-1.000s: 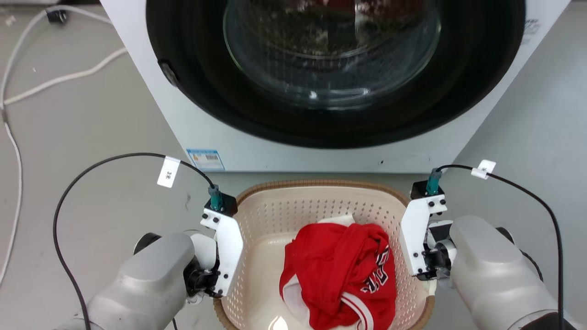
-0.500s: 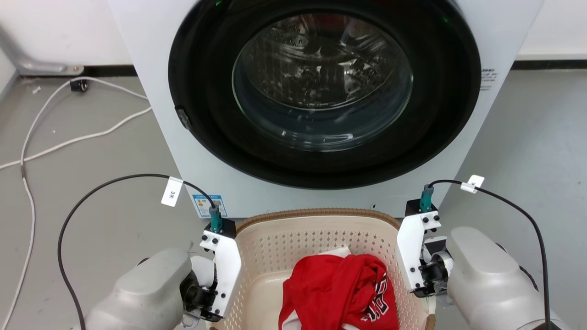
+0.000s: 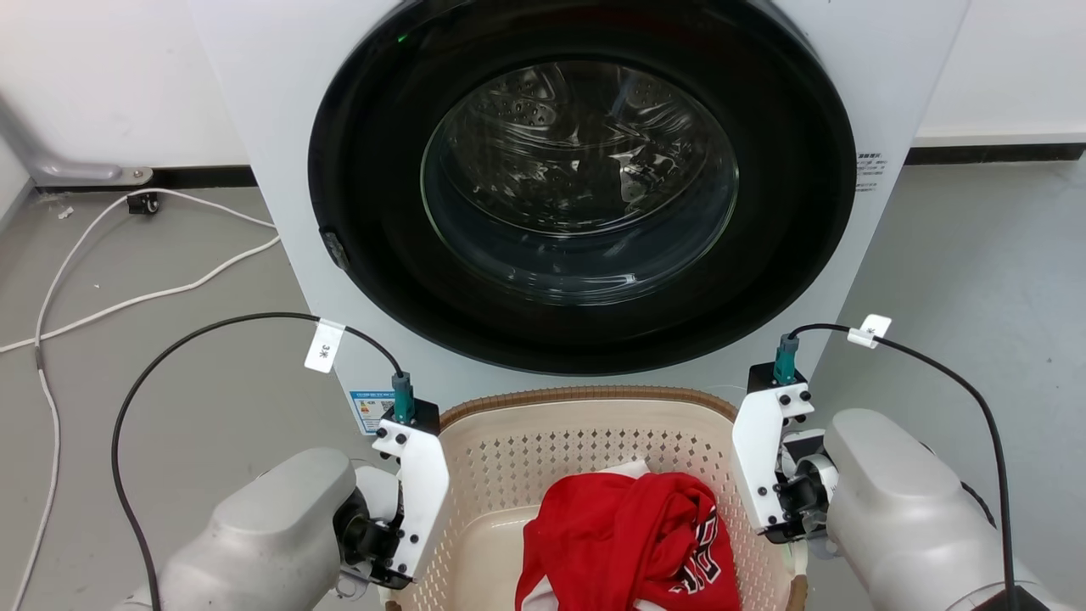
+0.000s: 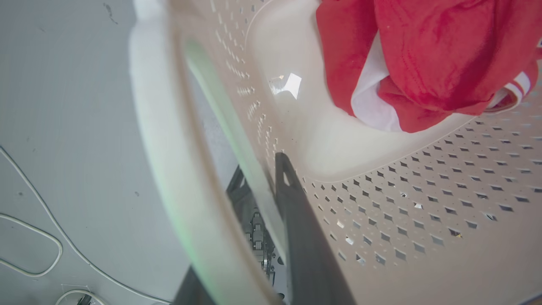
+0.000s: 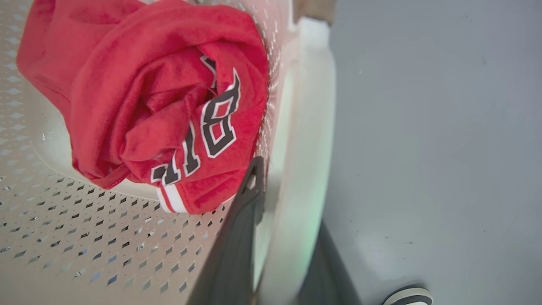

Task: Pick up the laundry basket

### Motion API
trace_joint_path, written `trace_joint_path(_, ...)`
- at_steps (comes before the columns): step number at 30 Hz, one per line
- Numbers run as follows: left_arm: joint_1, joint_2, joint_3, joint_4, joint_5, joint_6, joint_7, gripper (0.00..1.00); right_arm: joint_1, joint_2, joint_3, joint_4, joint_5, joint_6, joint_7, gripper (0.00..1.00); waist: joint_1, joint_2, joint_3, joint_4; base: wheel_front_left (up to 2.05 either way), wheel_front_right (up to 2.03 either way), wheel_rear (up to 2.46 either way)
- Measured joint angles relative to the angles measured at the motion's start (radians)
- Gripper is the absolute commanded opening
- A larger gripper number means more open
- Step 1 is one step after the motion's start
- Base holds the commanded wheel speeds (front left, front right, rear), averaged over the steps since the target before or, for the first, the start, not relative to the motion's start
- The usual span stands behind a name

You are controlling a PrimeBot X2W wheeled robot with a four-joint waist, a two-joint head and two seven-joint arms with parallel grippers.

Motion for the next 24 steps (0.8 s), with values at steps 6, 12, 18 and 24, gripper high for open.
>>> trace_joint_path(6, -0.002, -0.009, -0.002, 0.007, 0.004, 0.000, 0.002, 0.00, 0.000, -0.002, 0.011, 0.002, 0.010, 0.000, -0.001, 0.00, 0.0001, 0.0000, -0.006, 0.000, 0.00, 0.00, 0.00)
trace_joint_path(12, -0.005, -0.016, -0.002, 0.025, 0.022, 0.000, -0.005, 0.00, 0.000, -0.001, 0.011, 0.012, 0.011, 0.000, -0.029, 0.00, 0.0001, 0.0000, -0.008, 0.005, 0.00, 0.00, 0.00)
trace_joint_path(18, -0.004, -0.023, -0.002, 0.033, 0.026, 0.000, -0.007, 0.00, 0.000, -0.001, 0.011, 0.029, 0.012, 0.000, -0.039, 0.00, 0.0001, 0.0000, -0.013, 0.014, 0.00, 0.00, 0.00)
trace_joint_path(24, -0.004, -0.025, -0.003, 0.035, 0.026, 0.000, -0.009, 0.00, 0.000, -0.001, 0.013, 0.035, 0.018, 0.000, -0.042, 0.00, 0.0001, 0.0000, -0.018, 0.018, 0.00, 0.00, 0.00)
